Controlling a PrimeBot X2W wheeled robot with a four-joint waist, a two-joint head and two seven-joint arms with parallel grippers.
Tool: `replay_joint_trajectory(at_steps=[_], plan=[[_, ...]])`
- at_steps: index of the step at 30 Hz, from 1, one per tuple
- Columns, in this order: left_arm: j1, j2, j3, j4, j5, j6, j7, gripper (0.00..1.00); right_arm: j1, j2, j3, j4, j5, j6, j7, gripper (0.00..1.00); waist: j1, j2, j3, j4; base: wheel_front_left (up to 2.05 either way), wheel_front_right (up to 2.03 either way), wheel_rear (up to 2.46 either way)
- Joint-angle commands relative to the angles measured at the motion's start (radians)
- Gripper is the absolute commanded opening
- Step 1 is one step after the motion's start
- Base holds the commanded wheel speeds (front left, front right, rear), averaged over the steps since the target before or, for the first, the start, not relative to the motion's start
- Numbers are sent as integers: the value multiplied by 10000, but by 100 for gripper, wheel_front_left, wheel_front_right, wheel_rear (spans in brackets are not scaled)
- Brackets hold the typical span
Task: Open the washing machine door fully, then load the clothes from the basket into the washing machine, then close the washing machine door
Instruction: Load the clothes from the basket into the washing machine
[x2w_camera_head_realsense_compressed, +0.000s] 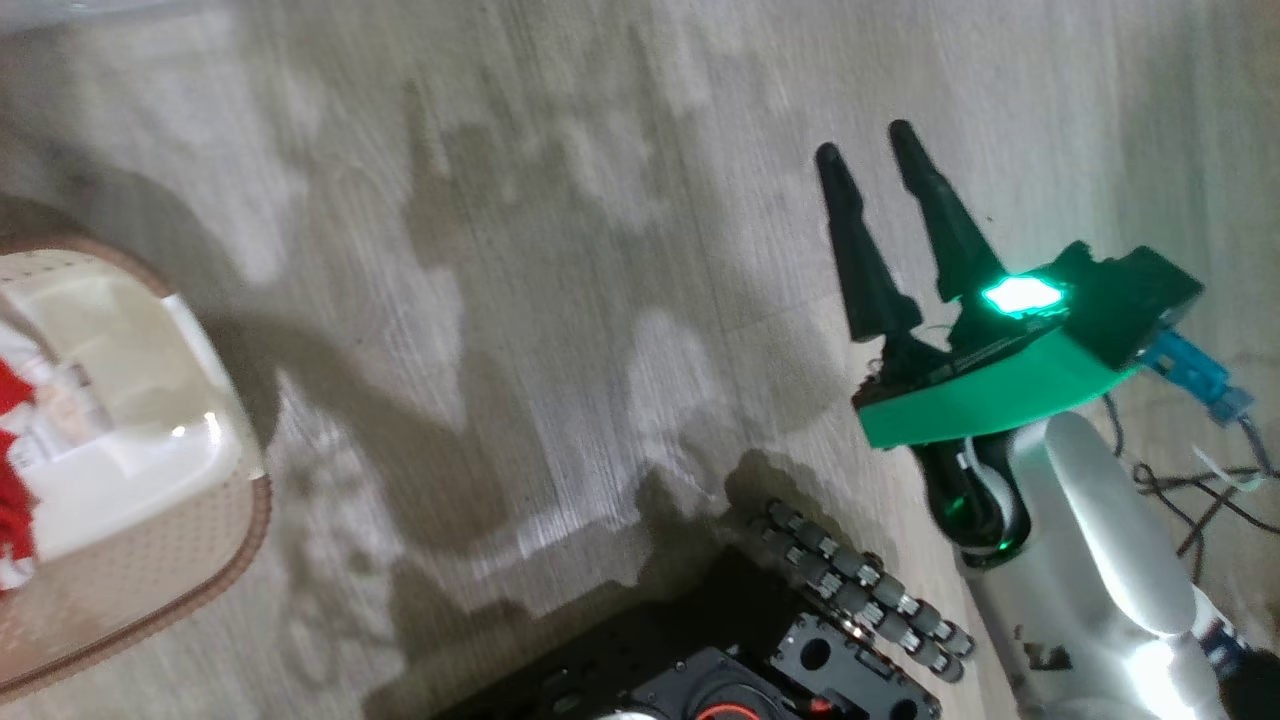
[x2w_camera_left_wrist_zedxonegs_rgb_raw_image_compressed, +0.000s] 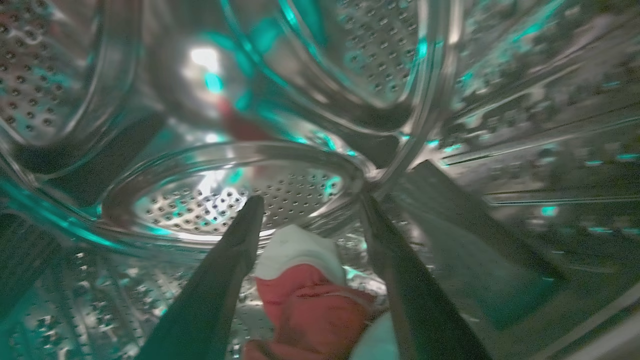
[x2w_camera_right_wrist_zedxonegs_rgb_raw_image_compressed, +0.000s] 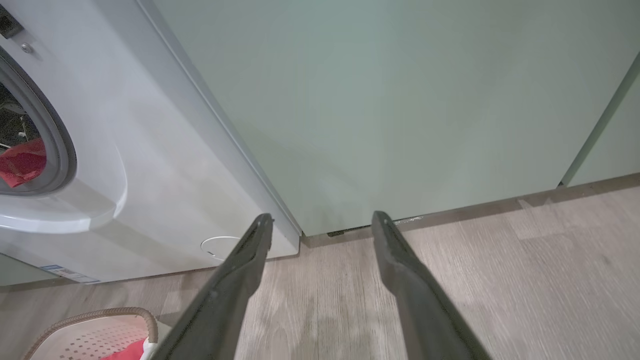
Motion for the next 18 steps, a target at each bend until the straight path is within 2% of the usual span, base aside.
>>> replay_joint_trajectory(at_steps=[1,12,15,18], plan=[[214,161,-9,-481,-121,-24,-61,100,178,-35,-8,-223,-137,0,-92,100,0,-1,-283,282,0,0,0],[3580,-689,153,-2184,-1410,-273,-65,100,600,-35,-951,-224,-1334,0,-92,100,0,-1,-1925,1566,0,0,0],[4655,-804,372,-2974,-1768,-269,-65,100,820,-35,-1144,-236,-1574,0,-92,100,0,-1,-2327,1775,0,0,0],[5906,-899,645,-3987,-2047,-83,-65,100,985,-35,-1264,-321,-1797,0,-92,100,0,-1,-2612,1951,0,0,0]])
